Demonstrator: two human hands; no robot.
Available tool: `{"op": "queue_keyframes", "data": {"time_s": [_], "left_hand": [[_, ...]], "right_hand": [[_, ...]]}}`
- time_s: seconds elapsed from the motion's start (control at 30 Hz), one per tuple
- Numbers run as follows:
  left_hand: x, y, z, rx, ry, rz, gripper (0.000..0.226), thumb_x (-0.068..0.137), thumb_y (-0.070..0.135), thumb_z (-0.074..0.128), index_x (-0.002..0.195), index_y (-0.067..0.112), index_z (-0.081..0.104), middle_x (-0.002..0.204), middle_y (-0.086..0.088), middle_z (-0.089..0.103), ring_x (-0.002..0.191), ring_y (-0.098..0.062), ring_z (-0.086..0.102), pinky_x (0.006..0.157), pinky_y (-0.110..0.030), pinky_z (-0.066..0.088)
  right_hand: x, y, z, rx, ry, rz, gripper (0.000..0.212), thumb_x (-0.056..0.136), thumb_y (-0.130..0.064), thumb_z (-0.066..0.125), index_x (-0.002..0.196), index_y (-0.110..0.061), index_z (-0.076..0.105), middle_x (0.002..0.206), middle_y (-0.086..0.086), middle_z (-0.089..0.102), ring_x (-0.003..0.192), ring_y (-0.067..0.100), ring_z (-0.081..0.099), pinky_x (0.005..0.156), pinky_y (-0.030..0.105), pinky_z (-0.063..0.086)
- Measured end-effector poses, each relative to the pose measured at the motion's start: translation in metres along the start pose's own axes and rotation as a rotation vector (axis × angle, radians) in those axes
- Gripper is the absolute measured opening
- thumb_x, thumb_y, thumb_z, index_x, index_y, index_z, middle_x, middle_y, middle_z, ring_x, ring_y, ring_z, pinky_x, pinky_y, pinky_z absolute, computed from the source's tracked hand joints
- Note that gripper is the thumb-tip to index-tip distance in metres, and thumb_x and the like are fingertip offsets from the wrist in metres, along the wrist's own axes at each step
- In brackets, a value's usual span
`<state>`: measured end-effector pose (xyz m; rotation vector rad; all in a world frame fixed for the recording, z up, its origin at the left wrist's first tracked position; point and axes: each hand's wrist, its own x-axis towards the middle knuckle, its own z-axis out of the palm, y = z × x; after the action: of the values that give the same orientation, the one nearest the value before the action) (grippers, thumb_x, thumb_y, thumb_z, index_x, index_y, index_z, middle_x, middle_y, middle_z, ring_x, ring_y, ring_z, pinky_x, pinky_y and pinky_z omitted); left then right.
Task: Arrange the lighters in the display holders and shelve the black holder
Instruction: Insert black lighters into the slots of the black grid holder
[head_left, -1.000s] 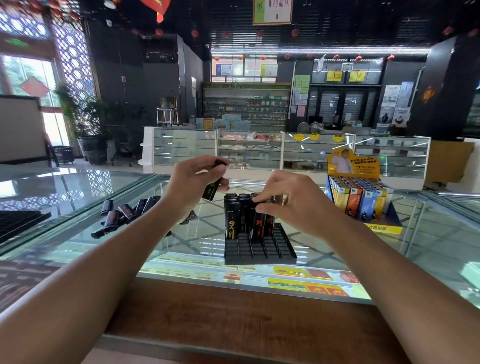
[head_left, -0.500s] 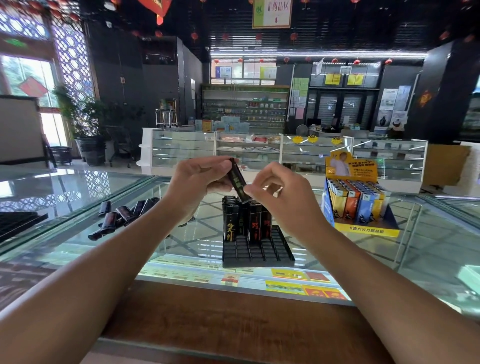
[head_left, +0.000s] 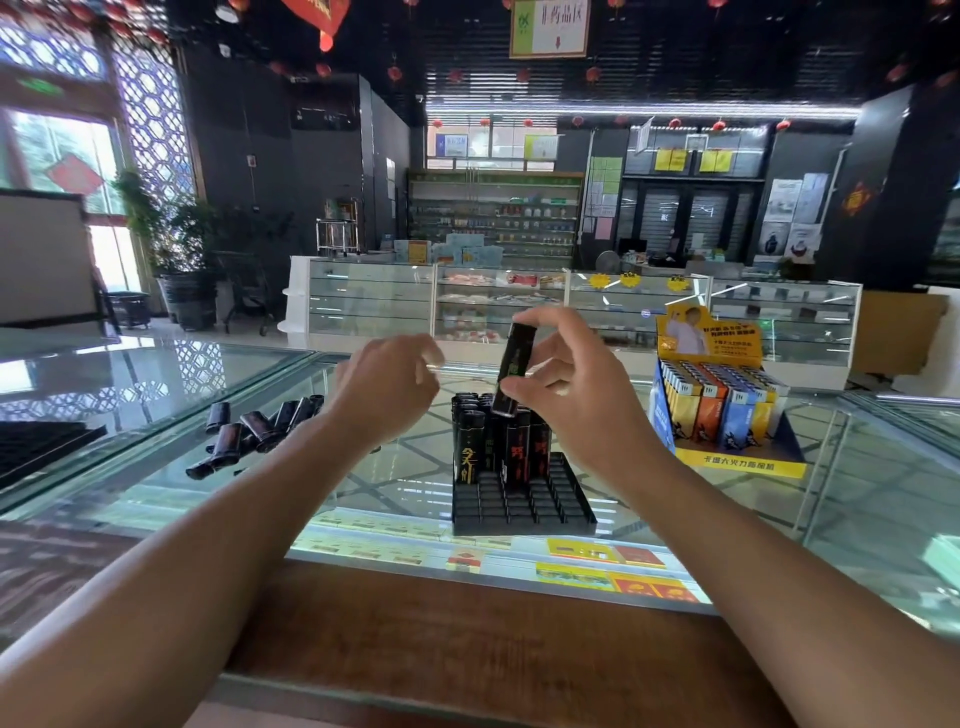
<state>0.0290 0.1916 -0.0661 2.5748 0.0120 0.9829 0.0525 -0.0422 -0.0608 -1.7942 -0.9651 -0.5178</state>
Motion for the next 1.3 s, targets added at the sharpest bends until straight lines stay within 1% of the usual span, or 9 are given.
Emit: {"op": "queue_keyframes", "data": {"time_s": [0.1,0.23,0.33,0.5,0.7,0.9,1.03,1.13,1.3], "left_hand": [[-0.005,-0.007,-0.003,0.385,-0.188,-0.093,0.036,0.097,0.026,0.062,0.133,0.022,0.062,0.132,-0.003,0.067,0.121,-0.022,0.061,0.104,-0.046,0.049],[-0.008,-0.017,-0.004,0.52,-0.307,-0.205,0.037,0.101,0.047,0.054,0.123,0.018,0.06,0.13,-0.008,0.065,0.12,-0.026,0.058,0.102,-0.045,0.049],[-0.009,-0.021,-0.004,0.566,-0.388,-0.277,0.051,0.102,0.057,0.047,0.134,0.019,0.056,0.142,-0.013,0.059,0.132,-0.033,0.052,0.109,-0.051,0.045],[-0.011,-0.027,-0.001,0.609,-0.462,-0.35,0.056,0.103,0.061,0.042,0.14,0.021,0.054,0.154,-0.016,0.05,0.142,-0.036,0.045,0.115,-0.055,0.038],[-0.013,-0.027,0.003,0.613,-0.482,-0.364,0.065,0.101,0.065,0.04,0.147,0.02,0.05,0.157,-0.015,0.046,0.143,-0.035,0.043,0.114,-0.054,0.036],[-0.013,-0.032,0.007,0.634,-0.468,-0.43,0.095,0.09,0.085,0.032,0.157,0.018,0.034,0.163,-0.022,0.034,0.147,-0.043,0.036,0.117,-0.067,0.032],[-0.015,-0.037,0.009,0.658,-0.489,-0.475,0.109,0.082,0.095,0.02,0.159,0.019,0.031,0.163,-0.023,0.034,0.146,-0.043,0.039,0.118,-0.066,0.031],[-0.014,-0.042,0.014,0.666,-0.494,-0.469,0.104,0.083,0.094,0.02,0.155,0.021,0.037,0.158,-0.019,0.044,0.141,-0.041,0.046,0.116,-0.064,0.034],[-0.012,-0.037,0.016,0.656,-0.48,-0.438,0.073,0.097,0.07,0.037,0.151,0.022,0.045,0.153,-0.018,0.046,0.137,-0.04,0.047,0.113,-0.058,0.04]], "right_hand": [[-0.003,0.004,0.004,-0.089,-0.055,-0.065,0.048,0.091,-0.02,0.081,0.13,-0.031,0.056,0.091,-0.013,0.068,0.087,0.005,0.069,0.086,0.039,0.059],[-0.004,0.009,0.007,-0.252,-0.104,-0.127,0.052,0.09,-0.027,0.082,0.128,-0.039,0.049,0.098,-0.017,0.067,0.091,0.007,0.069,0.086,0.046,0.059],[-0.005,0.013,0.01,-0.318,-0.087,-0.175,0.051,0.087,-0.032,0.085,0.124,-0.041,0.051,0.111,-0.015,0.068,0.1,0.015,0.066,0.089,0.047,0.056],[-0.007,0.019,0.017,-0.39,-0.033,-0.192,0.041,0.088,-0.041,0.082,0.12,-0.042,0.056,0.1,-0.003,0.072,0.093,0.022,0.067,0.083,0.046,0.055],[-0.01,0.019,0.019,-0.31,0.036,-0.169,0.033,0.086,-0.036,0.084,0.119,-0.032,0.078,0.097,-0.004,0.075,0.086,0.014,0.07,0.082,0.042,0.059],[-0.011,0.016,0.023,-0.421,0.001,-0.21,0.028,0.088,-0.03,0.085,0.114,-0.025,0.077,0.104,-0.011,0.073,0.1,0.007,0.06,0.085,0.025,0.046],[-0.012,0.017,0.023,-0.513,-0.08,-0.173,0.024,0.087,-0.028,0.084,0.109,-0.025,0.072,0.106,-0.009,0.065,0.108,0.013,0.055,0.086,0.029,0.046],[-0.01,0.016,0.022,-0.521,-0.099,-0.169,0.019,0.091,-0.03,0.079,0.108,-0.025,0.07,0.108,-0.009,0.065,0.108,0.013,0.054,0.089,0.03,0.045],[-0.01,0.015,0.022,-0.518,-0.084,-0.143,0.022,0.104,-0.041,0.058,0.118,-0.025,0.066,0.109,-0.01,0.065,0.106,0.011,0.053,0.089,0.031,0.044]]}}
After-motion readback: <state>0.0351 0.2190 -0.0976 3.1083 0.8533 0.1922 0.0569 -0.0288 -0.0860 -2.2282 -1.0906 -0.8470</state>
